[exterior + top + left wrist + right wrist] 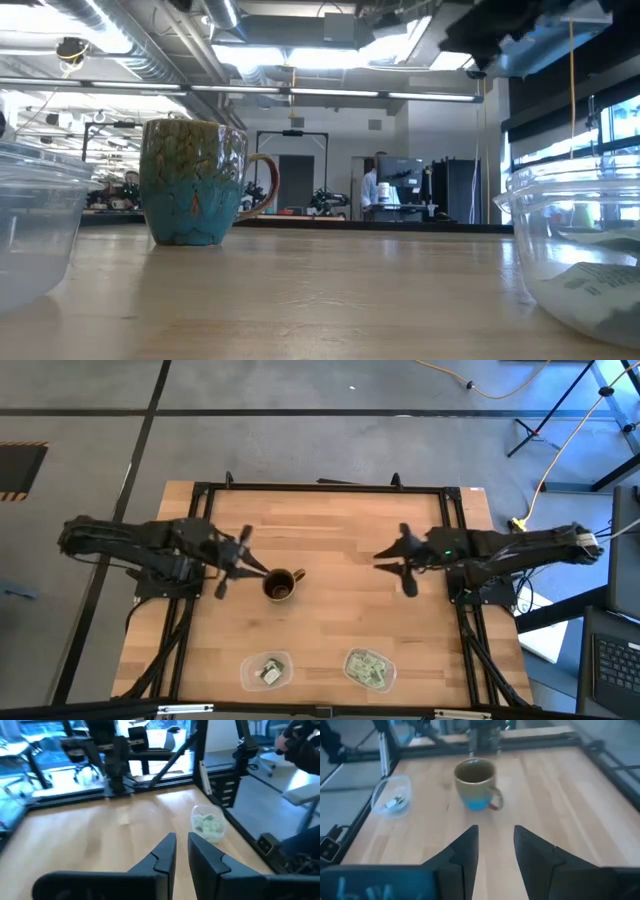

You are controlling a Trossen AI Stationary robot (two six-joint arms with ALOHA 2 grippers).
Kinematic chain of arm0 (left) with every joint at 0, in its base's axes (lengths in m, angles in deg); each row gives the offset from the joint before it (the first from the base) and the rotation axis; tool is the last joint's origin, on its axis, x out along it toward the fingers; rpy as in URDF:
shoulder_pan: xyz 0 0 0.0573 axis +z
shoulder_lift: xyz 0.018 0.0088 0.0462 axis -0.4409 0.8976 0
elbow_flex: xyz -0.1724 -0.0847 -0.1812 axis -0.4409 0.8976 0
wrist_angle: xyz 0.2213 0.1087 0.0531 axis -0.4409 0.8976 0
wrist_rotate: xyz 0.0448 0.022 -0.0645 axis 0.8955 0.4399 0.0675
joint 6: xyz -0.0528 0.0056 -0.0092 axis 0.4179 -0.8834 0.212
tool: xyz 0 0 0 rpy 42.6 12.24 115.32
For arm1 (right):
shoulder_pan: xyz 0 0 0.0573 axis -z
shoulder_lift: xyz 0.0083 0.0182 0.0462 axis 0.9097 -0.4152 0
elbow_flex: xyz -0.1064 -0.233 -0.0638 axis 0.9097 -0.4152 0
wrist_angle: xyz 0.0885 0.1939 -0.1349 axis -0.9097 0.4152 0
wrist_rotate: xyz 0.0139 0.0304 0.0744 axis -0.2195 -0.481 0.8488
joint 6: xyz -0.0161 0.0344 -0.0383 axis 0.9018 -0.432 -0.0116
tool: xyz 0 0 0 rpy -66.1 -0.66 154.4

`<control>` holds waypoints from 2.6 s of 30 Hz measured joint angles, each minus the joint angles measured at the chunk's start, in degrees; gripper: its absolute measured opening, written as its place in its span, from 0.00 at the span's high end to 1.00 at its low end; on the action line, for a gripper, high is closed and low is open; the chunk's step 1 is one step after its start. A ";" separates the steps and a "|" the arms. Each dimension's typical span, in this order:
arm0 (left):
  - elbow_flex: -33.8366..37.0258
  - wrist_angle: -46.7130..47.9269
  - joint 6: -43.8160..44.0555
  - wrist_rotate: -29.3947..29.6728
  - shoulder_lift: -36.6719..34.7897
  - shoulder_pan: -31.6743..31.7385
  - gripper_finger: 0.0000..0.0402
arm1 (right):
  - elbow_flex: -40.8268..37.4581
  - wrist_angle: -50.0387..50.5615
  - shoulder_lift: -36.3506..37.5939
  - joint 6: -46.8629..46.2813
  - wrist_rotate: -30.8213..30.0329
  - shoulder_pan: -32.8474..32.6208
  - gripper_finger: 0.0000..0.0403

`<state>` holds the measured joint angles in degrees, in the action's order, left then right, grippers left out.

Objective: Pick and place items into bin
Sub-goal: Return to Home Position

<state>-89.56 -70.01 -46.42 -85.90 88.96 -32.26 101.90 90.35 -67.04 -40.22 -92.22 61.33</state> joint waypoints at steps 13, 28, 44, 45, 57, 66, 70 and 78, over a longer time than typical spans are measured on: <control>13.14 -1.34 -0.35 -0.50 -21.45 7.39 0.91 | -19.80 -4.83 22.92 0.10 2.23 6.86 0.68; 31.60 -7.33 3.30 1.33 -42.58 7.91 0.91 | -32.72 -11.82 38.40 -1.86 4.77 8.23 0.68; 41.52 -16.41 4.35 7.07 -45.61 7.88 0.91 | -41.45 -14.10 51.27 -4.47 3.96 8.23 0.68; 41.86 -16.72 4.35 7.39 -45.61 7.88 0.92 | -41.45 -14.47 51.47 -4.43 3.96 8.23 0.68; 44.17 -16.18 7.15 14.71 -45.40 7.88 0.92 | -41.45 -13.85 52.58 -3.12 4.01 8.23 0.68; 44.17 -16.14 7.19 14.41 -45.31 7.88 0.92 | -41.45 -13.74 52.56 0.57 4.19 8.22 0.68; 44.17 -16.12 7.18 14.34 -45.31 7.88 0.92 | -41.45 -13.72 52.56 0.34 4.23 8.21 0.68; 44.17 -16.13 7.17 14.31 -45.31 7.88 0.92 | -41.43 -13.72 52.56 -4.13 4.22 8.21 0.68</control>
<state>-45.39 -86.14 -39.26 -71.58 43.65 -24.38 60.47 76.64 -14.48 -44.35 -88.00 69.54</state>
